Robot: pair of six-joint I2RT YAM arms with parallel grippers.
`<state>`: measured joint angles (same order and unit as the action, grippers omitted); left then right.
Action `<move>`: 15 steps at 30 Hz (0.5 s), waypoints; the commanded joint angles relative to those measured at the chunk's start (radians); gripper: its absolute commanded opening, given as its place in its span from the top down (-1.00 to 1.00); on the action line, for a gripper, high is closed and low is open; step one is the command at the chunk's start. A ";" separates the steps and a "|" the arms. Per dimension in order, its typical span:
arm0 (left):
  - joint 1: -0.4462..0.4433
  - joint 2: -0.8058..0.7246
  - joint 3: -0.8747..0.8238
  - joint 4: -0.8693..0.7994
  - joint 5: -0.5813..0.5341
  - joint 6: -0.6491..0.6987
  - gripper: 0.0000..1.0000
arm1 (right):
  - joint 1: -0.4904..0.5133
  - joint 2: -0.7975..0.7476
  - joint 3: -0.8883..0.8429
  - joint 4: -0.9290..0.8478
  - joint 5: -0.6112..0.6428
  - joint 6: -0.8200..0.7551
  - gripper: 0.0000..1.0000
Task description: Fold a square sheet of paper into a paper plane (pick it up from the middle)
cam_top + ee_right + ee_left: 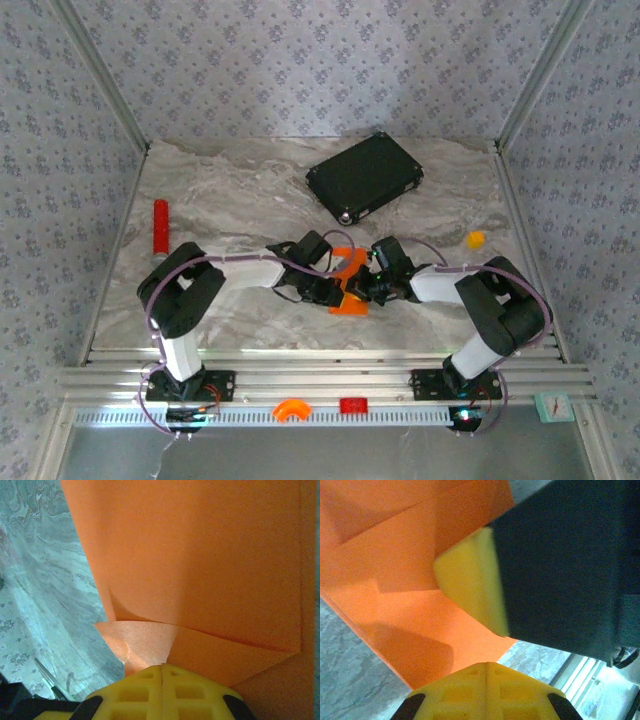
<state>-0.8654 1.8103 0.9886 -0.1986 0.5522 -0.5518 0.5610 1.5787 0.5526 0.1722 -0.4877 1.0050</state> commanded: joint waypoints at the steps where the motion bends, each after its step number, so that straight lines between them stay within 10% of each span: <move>1: -0.001 0.035 0.009 -0.001 -0.026 -0.007 1.00 | -0.003 0.052 -0.023 -0.138 0.066 -0.009 0.95; 15: 0.023 -0.009 -0.145 0.045 -0.031 -0.076 1.00 | -0.006 0.063 -0.026 -0.132 0.060 -0.011 0.95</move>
<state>-0.8509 1.8118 0.8898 -0.0601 0.5560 -0.6132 0.5587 1.5856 0.5552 0.1741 -0.4969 1.0050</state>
